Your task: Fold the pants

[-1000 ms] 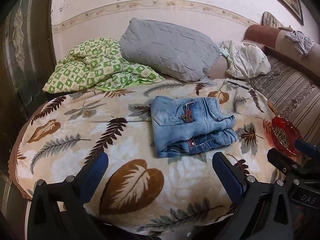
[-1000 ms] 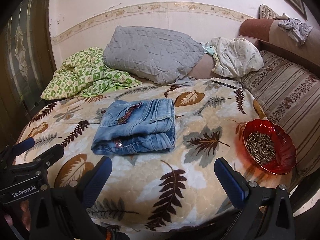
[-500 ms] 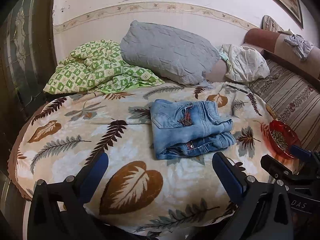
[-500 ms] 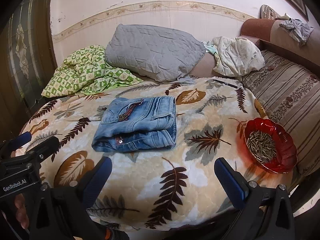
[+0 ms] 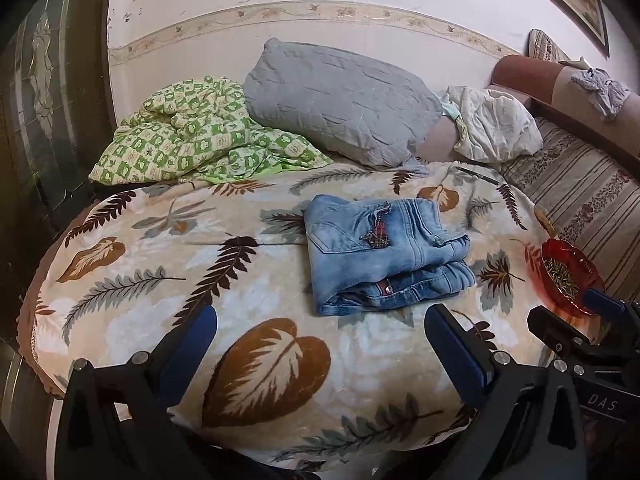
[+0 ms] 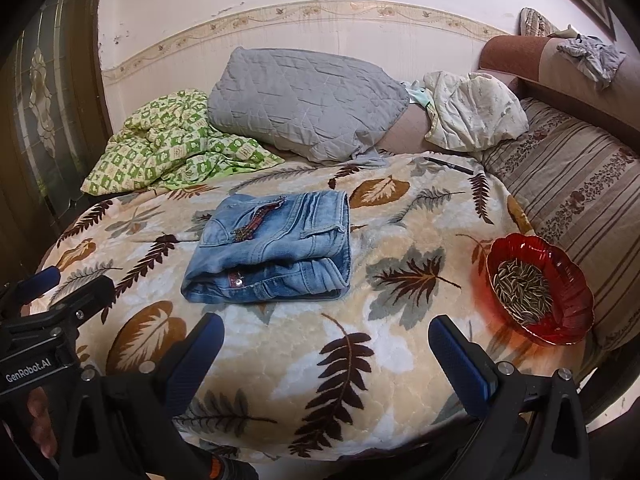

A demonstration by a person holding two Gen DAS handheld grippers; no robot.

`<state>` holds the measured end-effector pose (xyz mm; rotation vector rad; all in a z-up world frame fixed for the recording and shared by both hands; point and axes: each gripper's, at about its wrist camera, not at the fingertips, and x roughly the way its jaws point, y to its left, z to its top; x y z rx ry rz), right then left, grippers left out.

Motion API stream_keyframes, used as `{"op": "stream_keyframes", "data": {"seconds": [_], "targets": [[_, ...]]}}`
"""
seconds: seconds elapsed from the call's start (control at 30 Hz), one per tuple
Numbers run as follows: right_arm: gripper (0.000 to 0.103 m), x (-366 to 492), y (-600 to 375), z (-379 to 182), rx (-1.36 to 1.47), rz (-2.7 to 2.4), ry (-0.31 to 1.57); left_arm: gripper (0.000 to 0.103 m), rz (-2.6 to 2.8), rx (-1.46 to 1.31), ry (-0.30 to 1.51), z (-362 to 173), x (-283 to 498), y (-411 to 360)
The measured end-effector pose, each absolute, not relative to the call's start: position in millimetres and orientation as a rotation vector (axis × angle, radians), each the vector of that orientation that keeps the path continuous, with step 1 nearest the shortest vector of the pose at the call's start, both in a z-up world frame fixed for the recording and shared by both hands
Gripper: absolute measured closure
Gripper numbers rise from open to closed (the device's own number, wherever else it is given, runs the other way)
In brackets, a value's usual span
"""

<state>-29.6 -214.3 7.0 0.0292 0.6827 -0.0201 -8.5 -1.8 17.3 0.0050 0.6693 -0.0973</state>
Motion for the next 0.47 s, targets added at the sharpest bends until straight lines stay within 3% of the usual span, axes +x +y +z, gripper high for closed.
{"op": "stream_keyframes", "data": {"seconds": [0.47], "targets": [[0.000,-28.2,-216.7,4.4,0.025,-0.021,0.691,0.000,-0.107,-0.010,0.668,15.9,-9.2,-0.8]]}}
